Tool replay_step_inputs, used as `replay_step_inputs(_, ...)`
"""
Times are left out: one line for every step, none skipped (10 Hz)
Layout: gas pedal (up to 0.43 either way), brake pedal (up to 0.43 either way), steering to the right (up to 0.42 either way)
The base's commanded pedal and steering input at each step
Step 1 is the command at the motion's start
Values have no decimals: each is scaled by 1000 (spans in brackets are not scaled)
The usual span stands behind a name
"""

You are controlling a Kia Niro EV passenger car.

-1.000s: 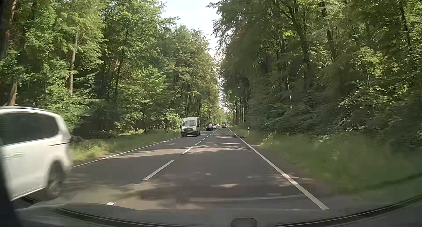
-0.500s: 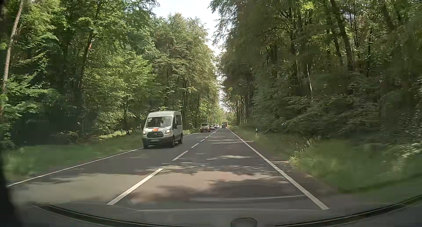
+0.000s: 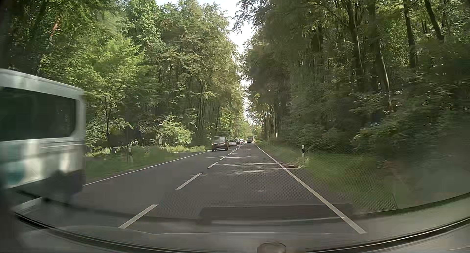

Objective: Follow the waypoints while adhering to traffic rules and regulations

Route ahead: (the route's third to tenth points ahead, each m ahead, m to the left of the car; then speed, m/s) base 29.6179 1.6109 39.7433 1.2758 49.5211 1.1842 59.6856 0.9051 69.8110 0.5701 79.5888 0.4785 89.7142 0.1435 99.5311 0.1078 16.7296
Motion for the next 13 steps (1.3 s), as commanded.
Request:
replay_step_inputs(59, 37, -1)
replay_step_inputs(59, 30, -1)
replay_step_inputs(59, 37, -1)
replay_step_inputs(59, 37, -1)
replay_step_inputs(59, 30, -1)
replay_step_inputs(59, 30, -1)
replay_step_inputs(59, 37, 0)
replay_step_inputs(59, 37, -1)
replay_step_inputs(59, 37, 0)
replay_step_inputs(59, 37, -1)
replay_step_inputs(59, 37, -1)
replay_step_inputs(59, 30, -1)
replay_step_inputs(59, 37, -1)
